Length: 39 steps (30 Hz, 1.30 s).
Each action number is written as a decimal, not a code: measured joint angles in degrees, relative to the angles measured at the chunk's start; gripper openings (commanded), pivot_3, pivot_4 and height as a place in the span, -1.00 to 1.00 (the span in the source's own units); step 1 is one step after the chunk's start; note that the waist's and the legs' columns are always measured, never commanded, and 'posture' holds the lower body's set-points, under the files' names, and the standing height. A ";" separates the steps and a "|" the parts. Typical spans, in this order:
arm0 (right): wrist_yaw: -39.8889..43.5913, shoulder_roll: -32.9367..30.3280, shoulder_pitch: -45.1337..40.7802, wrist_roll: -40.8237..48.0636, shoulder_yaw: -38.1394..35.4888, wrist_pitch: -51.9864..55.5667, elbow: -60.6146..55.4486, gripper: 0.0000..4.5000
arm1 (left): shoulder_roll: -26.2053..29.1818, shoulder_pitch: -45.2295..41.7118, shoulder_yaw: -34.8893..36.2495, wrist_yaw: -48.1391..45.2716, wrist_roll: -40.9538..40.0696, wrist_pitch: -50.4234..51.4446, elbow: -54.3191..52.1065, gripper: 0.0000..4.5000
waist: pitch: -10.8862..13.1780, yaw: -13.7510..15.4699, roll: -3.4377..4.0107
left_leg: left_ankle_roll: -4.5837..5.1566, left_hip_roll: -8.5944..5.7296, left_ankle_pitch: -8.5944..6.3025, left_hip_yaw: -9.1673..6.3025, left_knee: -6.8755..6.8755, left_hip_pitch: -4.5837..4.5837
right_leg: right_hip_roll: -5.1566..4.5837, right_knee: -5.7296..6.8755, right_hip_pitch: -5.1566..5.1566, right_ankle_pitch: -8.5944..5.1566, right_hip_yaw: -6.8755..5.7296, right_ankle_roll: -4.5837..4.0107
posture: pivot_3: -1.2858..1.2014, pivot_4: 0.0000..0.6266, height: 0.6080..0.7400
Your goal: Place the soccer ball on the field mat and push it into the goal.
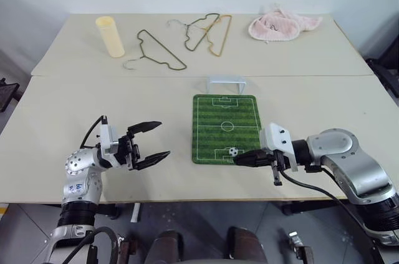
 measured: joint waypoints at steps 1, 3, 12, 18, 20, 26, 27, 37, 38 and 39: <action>0.00 0.50 -0.24 -0.53 0.69 -0.72 1.27 -0.99 | 0.05 -0.06 0.00 -0.05 0.00 0.07 0.03 1.00 | 0.00 -0.01 0.00 | 0.00 0.00 0.00 0.00 0.00 0.00 | 0.00 0.00 0.00 0.00 0.00 0.00 | 0.03 -0.52 1.00; 0.11 2.80 -2.03 -2.29 2.80 -3.21 6.44 -0.99 | 0.23 -0.40 0.03 -0.13 0.01 0.25 0.29 1.00 | 0.00 -0.04 -0.01 | 0.00 0.00 0.00 0.01 0.02 0.00 | 0.00 0.00 0.01 0.00 0.00 0.00 | 0.03 -0.52 1.00; -2.62 8.46 -17.58 -10.57 4.95 -17.74 34.70 -0.99 | 0.55 -3.23 0.07 -0.43 0.33 0.19 1.67 1.00 | 0.03 -0.39 0.03 | 0.00 0.00 0.00 0.01 0.02 -0.03 | 0.01 0.01 -0.04 0.00 0.00 0.00 | 0.03 -0.52 1.00; -10.23 11.22 -29.10 -12.33 -0.16 -25.77 46.39 -0.99 | 0.30 -6.01 0.08 -0.65 1.23 -0.92 5.13 1.00 | 0.05 -0.92 0.06 | 0.00 0.01 0.00 -0.03 -0.06 -0.05 | 0.02 0.01 -0.07 0.00 -0.03 0.00 | 0.03 -0.52 1.00; -12.20 11.33 -31.05 -11.75 -2.88 -26.02 46.03 -0.99 | -0.09 -6.45 0.06 -0.72 1.30 -1.33 5.59 1.00 | 0.05 -1.15 0.06 | -0.01 0.01 0.00 -0.06 -0.09 -0.06 | 0.02 0.02 -0.06 0.00 -0.09 0.00 | 0.03 -0.52 1.00; -14.65 7.15 -22.66 -9.26 -8.74 -20.23 33.55 -0.99 | -1.35 -6.81 -0.21 -0.97 1.44 -2.41 6.75 1.00 | 0.05 -1.17 0.06 | -0.01 0.00 0.00 -0.16 -0.09 -0.10 | 0.00 -0.01 -0.01 0.00 -0.27 0.00 | 0.03 -0.52 1.00; -15.12 5.99 -19.86 -8.91 -9.62 -18.60 31.42 -0.99 | -1.53 -6.87 -0.25 -0.90 1.50 -2.53 7.24 1.00 | 0.05 -1.18 0.06 | -0.01 -0.01 0.00 -0.14 -0.09 -0.12 | 0.00 -0.02 -0.02 0.00 -0.27 0.00 | 0.03 -0.52 1.00; -8.88 -4.33 6.99 2.50 -22.08 -1.49 19.31 -0.30 | -0.59 -7.48 2.30 5.47 2.77 -2.32 12.16 1.00 | 0.06 -0.51 0.06 | 0.01 0.01 -0.01 0.03 -0.07 -0.02 | 0.00 -0.06 0.01 0.00 -0.16 0.00 | 0.03 -0.52 1.00; -7.84 -4.31 7.95 3.58 -23.32 -3.04 19.78 -0.14 | -0.60 -7.59 2.49 6.32 2.76 -1.68 12.24 1.00 | 0.06 -0.61 0.06 | 0.01 0.01 -0.01 0.05 -0.03 -0.01 | 0.00 -0.05 0.02 0.00 -0.15 -0.01 | 0.03 -0.52 1.00; -6.51 -4.23 8.66 4.47 -25.32 -5.53 21.01 0.03 | -0.54 -7.65 2.58 7.32 2.76 -0.79 12.29 1.00 | 0.06 -0.58 0.06 | 0.01 0.01 -0.01 0.05 -0.01 0.03 | 0.00 -0.05 0.06 0.01 -0.14 -0.01 | 0.03 -0.52 1.00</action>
